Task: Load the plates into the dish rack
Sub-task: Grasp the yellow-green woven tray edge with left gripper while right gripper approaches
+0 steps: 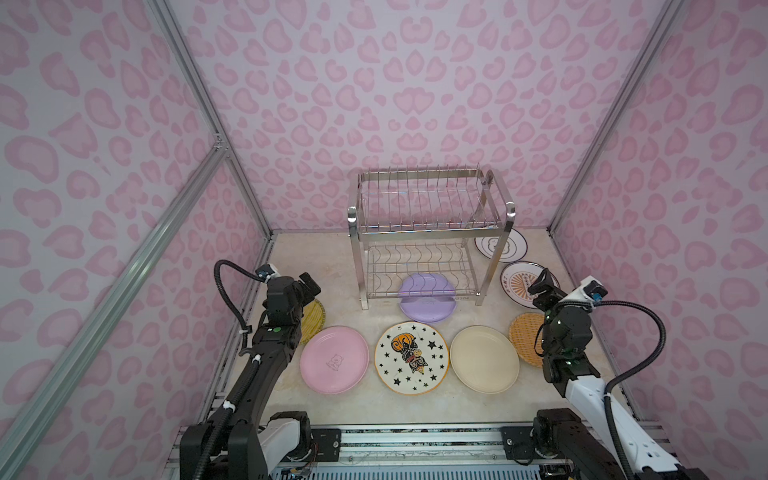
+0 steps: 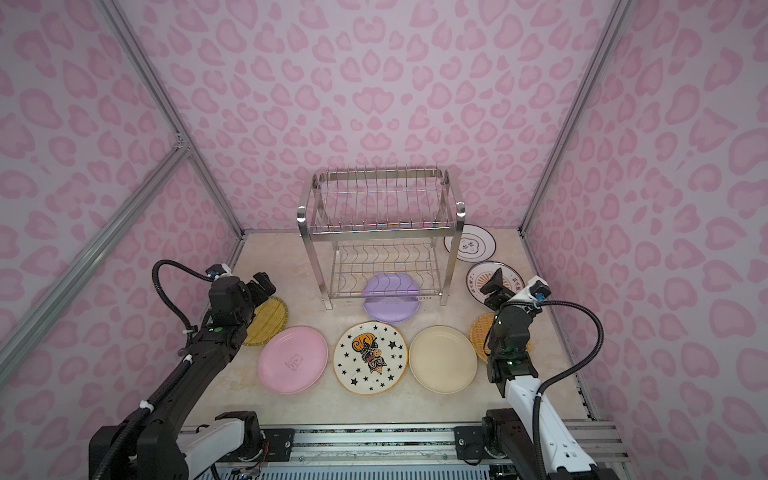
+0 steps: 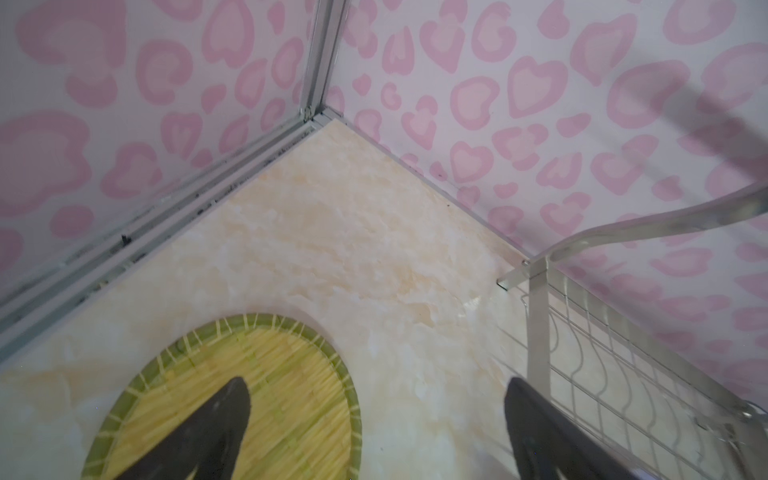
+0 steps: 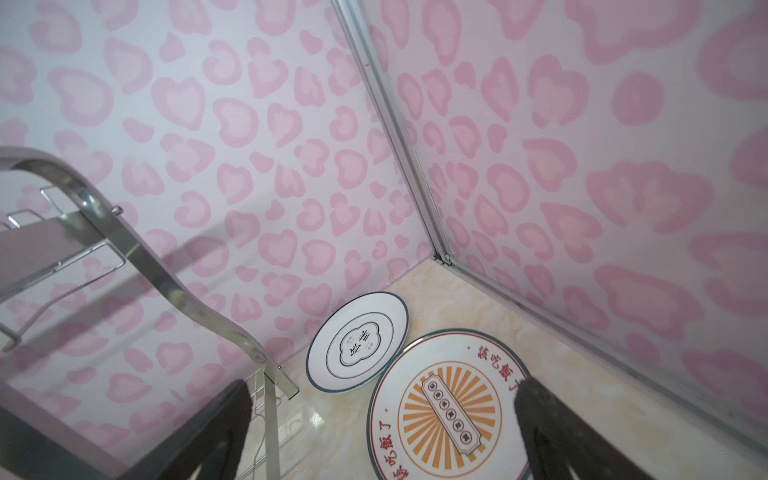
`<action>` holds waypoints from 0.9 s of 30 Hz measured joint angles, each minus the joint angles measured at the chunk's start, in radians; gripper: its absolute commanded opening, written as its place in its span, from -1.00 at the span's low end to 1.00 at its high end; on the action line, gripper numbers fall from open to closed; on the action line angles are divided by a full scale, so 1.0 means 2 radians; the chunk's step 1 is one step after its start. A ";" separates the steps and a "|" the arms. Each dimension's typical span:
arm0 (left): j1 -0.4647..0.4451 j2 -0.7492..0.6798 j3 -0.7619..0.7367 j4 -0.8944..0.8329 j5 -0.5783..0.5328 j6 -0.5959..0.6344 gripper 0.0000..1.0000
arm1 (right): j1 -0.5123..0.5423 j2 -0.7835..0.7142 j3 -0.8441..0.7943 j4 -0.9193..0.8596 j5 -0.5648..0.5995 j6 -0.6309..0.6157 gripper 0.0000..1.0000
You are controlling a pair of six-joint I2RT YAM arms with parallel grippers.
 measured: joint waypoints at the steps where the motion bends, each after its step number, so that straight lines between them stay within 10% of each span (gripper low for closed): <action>1: 0.000 -0.019 -0.006 -0.022 0.010 -0.013 0.95 | -0.014 -0.023 -0.011 -0.016 -0.010 0.032 1.00; 10: 0.029 -0.227 -0.027 -0.227 0.048 -0.101 0.95 | -0.007 -0.126 0.005 -0.168 -0.130 0.090 1.00; 27: 0.336 -0.131 -0.128 -0.236 0.327 -0.142 0.81 | 0.240 -0.099 -0.005 -0.212 -0.119 0.040 1.00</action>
